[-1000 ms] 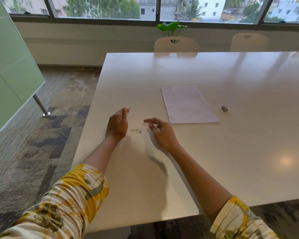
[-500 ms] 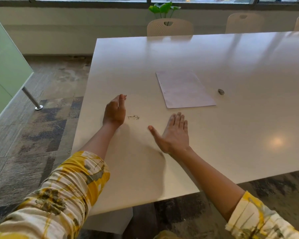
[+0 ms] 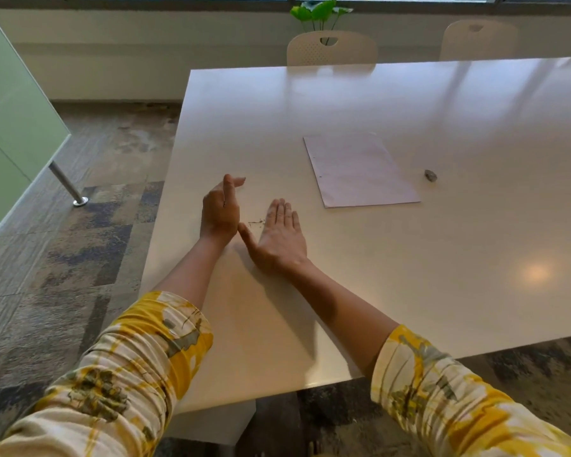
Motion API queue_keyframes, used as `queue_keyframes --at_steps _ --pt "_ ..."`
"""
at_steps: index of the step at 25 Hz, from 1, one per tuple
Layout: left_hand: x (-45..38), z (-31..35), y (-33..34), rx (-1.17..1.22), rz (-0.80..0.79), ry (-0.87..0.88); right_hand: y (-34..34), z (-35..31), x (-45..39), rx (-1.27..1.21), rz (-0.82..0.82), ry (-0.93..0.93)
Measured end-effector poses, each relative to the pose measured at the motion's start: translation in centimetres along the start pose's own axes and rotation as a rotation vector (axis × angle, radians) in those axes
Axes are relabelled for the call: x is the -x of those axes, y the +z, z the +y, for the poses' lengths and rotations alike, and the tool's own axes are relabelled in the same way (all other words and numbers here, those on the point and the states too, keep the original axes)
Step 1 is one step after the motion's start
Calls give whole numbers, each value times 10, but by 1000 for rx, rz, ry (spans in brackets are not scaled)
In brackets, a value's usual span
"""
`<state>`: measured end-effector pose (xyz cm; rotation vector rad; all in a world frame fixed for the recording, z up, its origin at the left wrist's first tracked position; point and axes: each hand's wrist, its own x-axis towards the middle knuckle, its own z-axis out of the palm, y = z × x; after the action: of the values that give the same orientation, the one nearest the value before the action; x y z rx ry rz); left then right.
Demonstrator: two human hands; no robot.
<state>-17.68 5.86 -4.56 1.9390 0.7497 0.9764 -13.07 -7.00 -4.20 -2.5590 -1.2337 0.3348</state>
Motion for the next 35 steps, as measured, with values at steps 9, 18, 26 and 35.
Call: queue_keyframes --at_steps 9,18,26,35 --pt "6 11 -15 65 232 -32 -30 10 -19 -844 109 -73" --pt "2 -13 -69 -163 47 -190 -11 28 -35 4 -69 -347" --pt "9 -19 -73 -110 46 -204 6 -23 -26 -173 -227 -548" --pt "14 -19 -74 -52 67 -198 -49 -30 -34 -750 176 -455"
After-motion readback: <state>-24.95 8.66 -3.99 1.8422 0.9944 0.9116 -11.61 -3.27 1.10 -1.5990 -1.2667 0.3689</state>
